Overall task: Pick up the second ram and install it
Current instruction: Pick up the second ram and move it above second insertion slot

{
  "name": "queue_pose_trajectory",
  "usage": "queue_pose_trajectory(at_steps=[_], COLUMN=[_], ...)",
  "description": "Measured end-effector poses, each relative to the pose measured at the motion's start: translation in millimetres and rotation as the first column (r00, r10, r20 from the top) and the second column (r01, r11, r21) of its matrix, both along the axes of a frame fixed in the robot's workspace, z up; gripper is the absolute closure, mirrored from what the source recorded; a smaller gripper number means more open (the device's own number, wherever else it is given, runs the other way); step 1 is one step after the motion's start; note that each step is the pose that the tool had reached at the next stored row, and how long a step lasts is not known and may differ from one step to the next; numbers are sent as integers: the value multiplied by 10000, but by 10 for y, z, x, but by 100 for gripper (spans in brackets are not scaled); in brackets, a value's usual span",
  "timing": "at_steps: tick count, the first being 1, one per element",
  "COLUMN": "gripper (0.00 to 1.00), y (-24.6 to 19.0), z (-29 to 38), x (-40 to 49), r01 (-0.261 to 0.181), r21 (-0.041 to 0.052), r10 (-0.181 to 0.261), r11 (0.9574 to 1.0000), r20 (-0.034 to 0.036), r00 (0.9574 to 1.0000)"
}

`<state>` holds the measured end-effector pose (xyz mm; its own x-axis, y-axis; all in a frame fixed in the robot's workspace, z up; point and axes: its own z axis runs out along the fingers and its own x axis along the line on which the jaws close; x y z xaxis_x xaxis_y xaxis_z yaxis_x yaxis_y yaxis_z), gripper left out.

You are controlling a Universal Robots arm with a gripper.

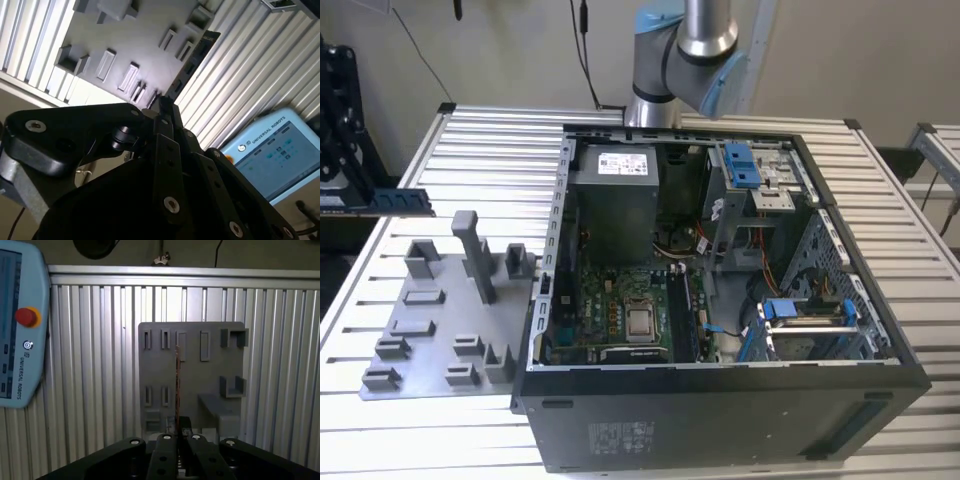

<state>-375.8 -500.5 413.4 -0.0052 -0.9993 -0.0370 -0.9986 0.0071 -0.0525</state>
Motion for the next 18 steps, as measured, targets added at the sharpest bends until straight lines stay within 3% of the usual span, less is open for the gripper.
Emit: queue_pose_trajectory(at_steps=[18], gripper=[86], y=[0], z=[0], x=[352], r01=[0], r21=[0], r10=[0], r11=[10000], r20=[-1], r00=[10000])
